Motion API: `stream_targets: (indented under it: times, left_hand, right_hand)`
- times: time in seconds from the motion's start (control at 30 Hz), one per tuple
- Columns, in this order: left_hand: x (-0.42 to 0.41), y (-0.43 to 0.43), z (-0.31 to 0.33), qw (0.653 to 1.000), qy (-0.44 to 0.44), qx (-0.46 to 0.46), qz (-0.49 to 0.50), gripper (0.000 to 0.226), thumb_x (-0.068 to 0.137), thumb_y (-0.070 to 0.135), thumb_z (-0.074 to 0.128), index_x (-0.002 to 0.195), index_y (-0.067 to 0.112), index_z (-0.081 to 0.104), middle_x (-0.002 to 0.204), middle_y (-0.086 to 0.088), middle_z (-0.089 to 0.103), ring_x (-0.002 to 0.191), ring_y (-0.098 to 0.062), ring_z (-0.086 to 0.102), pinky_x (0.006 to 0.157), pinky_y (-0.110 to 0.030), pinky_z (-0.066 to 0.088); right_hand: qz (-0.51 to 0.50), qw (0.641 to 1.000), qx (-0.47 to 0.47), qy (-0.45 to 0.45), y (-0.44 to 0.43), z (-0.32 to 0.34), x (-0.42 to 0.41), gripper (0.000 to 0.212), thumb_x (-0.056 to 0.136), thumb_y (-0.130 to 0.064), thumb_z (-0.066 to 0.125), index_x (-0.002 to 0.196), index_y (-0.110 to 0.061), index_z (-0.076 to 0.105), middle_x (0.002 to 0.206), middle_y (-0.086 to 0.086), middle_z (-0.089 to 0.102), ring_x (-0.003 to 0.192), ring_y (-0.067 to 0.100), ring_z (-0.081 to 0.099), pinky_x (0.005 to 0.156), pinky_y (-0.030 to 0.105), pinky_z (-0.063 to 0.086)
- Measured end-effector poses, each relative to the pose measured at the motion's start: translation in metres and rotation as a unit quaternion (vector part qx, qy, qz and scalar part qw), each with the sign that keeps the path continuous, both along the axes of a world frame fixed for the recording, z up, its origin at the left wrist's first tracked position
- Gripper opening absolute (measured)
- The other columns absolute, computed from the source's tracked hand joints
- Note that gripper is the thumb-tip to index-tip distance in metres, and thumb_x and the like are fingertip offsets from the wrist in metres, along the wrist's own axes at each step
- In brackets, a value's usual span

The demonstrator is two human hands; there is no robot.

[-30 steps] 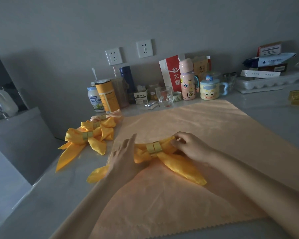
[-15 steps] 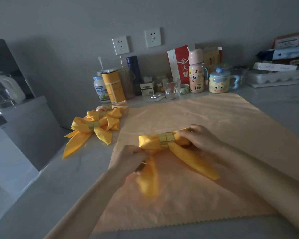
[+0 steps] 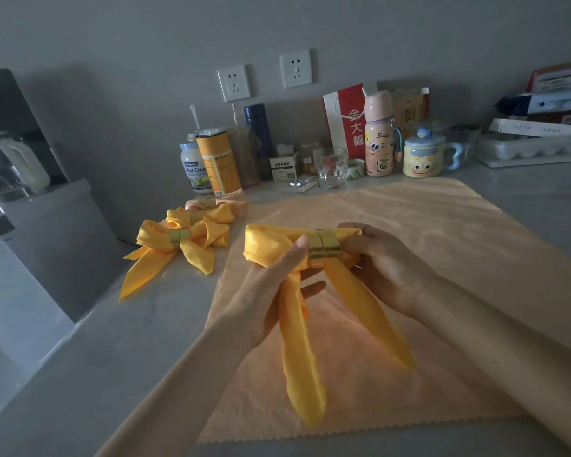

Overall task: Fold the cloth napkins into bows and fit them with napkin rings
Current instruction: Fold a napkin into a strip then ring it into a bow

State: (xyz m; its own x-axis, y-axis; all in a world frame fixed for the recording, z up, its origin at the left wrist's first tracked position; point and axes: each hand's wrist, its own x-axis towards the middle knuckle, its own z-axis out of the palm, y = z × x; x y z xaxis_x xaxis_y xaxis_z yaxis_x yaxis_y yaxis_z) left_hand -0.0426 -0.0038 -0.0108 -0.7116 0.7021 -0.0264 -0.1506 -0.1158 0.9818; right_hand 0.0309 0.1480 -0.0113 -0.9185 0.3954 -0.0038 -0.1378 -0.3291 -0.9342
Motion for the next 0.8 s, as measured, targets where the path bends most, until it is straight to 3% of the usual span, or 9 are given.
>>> stream_targets:
  times: [0.13,0.23,0.4,0.57,0.7,0.8]
  left_hand:
    - [0.016,0.008,0.001,0.999,0.000,0.007,0.049,0.027,0.076,0.028,0.072,0.098,0.017,0.064,0.086,-0.001,0.074,0.082,-0.015,0.071,0.070,-0.029,0.057]
    - [0.019,0.009,-0.002,0.998,-0.010,0.011,0.057,0.027,0.076,0.029,0.070,0.100,0.018,0.064,0.090,-0.003,0.074,0.084,-0.017,0.071,0.072,-0.031,0.057]
    - [0.016,-0.002,0.000,0.998,0.045,-0.002,0.044,0.008,0.079,0.014,0.067,0.086,0.018,0.065,0.077,0.004,0.073,0.075,-0.012,0.070,0.080,-0.035,0.055]
    - [0.011,-0.009,-0.005,0.997,0.079,0.006,0.012,0.014,0.068,0.008,0.073,0.077,0.020,0.071,0.084,0.000,0.074,0.083,-0.014,0.070,0.071,-0.030,0.058]
    - [0.007,-0.013,-0.009,0.997,0.072,0.000,-0.009,0.021,0.067,0.007,0.077,0.085,0.014,0.071,0.091,-0.005,0.073,0.091,-0.021,0.069,0.079,-0.037,0.057]
    - [0.008,-0.014,-0.008,0.997,0.076,-0.010,-0.020,0.018,0.074,0.000,0.069,0.088,0.012,0.070,0.089,-0.002,0.073,0.090,-0.020,0.068,0.085,-0.039,0.055]
  right_hand:
    - [-0.002,0.999,0.019,0.029,-0.011,0.001,0.005,0.021,0.082,-0.001,0.061,0.099,-0.013,0.061,0.083,0.006,0.066,0.069,0.016,0.063,0.062,0.025,0.052]
    - [-0.011,0.998,0.048,0.029,-0.010,0.003,0.006,0.022,0.082,0.000,0.062,0.098,-0.014,0.060,0.087,0.007,0.065,0.075,0.018,0.062,0.067,0.026,0.052]
    - [0.023,0.995,0.097,-0.027,0.001,0.014,0.009,0.025,0.084,0.008,0.050,0.088,-0.013,0.063,0.077,0.003,0.063,0.064,0.010,0.062,0.062,0.021,0.054]
    - [0.015,0.984,0.145,-0.107,0.006,0.016,0.008,0.025,0.082,0.003,0.046,0.081,-0.015,0.063,0.067,0.000,0.055,0.058,0.010,0.049,0.050,0.020,0.037]
    - [0.016,0.987,0.083,-0.139,0.010,0.014,0.008,0.016,0.078,0.002,0.045,0.085,-0.008,0.056,0.065,0.002,0.043,0.044,0.006,0.033,0.034,0.016,0.020]
    - [0.008,0.987,0.042,-0.154,0.012,0.012,0.007,0.015,0.078,0.000,0.048,0.089,-0.008,0.055,0.067,0.002,0.042,0.040,0.005,0.033,0.032,0.015,0.019]
